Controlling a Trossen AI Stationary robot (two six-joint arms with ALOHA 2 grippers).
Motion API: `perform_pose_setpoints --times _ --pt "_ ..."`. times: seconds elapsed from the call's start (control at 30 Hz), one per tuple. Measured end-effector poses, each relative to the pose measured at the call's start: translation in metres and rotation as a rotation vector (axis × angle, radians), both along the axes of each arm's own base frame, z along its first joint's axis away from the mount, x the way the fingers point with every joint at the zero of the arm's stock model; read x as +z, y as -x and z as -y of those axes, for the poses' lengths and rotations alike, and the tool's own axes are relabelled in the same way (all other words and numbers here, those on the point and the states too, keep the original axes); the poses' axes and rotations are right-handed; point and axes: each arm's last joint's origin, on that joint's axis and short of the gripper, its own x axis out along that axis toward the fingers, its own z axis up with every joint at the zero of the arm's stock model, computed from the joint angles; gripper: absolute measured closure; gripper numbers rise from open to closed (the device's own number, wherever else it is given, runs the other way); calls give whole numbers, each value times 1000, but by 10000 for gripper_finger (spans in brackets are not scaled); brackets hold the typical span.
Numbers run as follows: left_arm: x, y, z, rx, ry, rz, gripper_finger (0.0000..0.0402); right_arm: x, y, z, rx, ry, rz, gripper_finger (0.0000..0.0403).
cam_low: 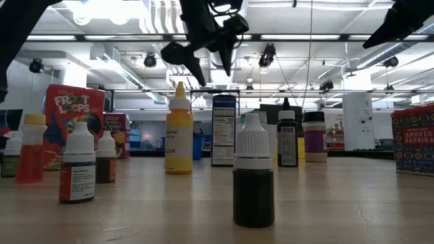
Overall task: Pick & Place Kitchen Items
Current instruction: Put the blue cereal box into the white bin
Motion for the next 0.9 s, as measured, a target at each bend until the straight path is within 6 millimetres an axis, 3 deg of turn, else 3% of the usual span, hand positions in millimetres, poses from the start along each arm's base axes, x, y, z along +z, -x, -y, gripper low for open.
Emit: perform_pose_setpoints --times 0.3,0.63,0.9 --pt "-15 -12 -1 -1 57 3 110 0 0 0 0 0 0 394" --pt "-13 -11 -1 6 52 3 110 0 0 0 1 1 -1 394" --pt "-19 -9 3 117 24 -34 110 0 0 0 1 1 -1 394"
